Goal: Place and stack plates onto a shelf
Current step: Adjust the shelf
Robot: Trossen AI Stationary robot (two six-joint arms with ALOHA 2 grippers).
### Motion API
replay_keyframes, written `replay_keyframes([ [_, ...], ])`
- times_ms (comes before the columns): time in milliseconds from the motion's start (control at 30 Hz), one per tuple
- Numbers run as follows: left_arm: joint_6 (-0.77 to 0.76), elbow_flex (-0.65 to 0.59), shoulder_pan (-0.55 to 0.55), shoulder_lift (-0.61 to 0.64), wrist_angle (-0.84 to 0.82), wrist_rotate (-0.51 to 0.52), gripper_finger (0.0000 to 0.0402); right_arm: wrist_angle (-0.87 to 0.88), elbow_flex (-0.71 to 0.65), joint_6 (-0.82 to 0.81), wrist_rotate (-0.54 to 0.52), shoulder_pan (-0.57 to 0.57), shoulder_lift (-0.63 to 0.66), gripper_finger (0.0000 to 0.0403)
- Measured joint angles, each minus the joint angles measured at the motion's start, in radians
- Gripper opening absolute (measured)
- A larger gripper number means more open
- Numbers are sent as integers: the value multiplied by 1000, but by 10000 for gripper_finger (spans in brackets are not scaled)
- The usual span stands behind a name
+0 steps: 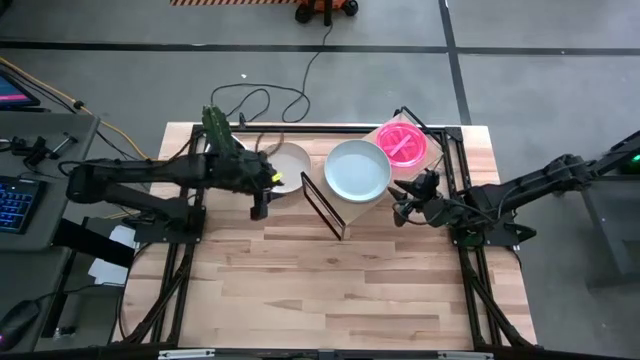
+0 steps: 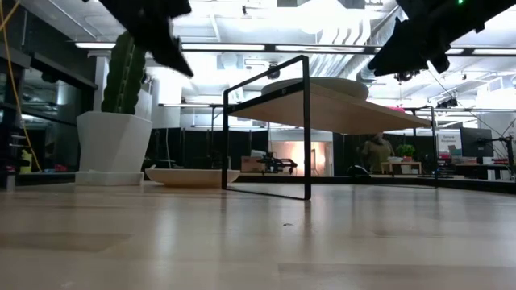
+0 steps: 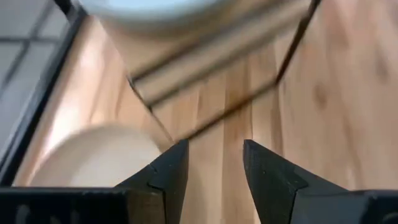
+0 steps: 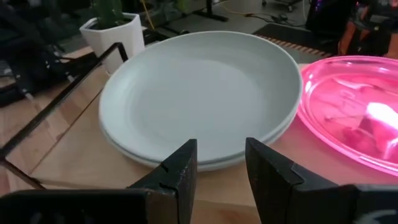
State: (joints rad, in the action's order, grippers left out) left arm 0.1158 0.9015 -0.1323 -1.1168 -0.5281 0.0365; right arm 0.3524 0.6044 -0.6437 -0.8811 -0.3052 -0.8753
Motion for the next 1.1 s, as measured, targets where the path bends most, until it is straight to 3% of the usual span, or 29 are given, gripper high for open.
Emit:
replay_keyframes([
  [300,122,-78,3,-176,-54,15,142,1,0,19,-15,-2,-16,119],
  [400,121,-99,3,-230,-18,117,142,2,0,21,-56,-11,-18,119],
  [600,163,-108,1,-293,206,374,135,-3,0,34,-97,-19,-18,119],
  [733,191,-108,1,-296,309,469,102,-22,0,41,-87,-19,-18,119],
  [933,167,-108,4,-293,320,475,12,-26,0,42,-76,-24,-18,119],
  [1100,141,-162,3,-293,482,471,3,-33,0,42,-77,-39,-18,119],
])
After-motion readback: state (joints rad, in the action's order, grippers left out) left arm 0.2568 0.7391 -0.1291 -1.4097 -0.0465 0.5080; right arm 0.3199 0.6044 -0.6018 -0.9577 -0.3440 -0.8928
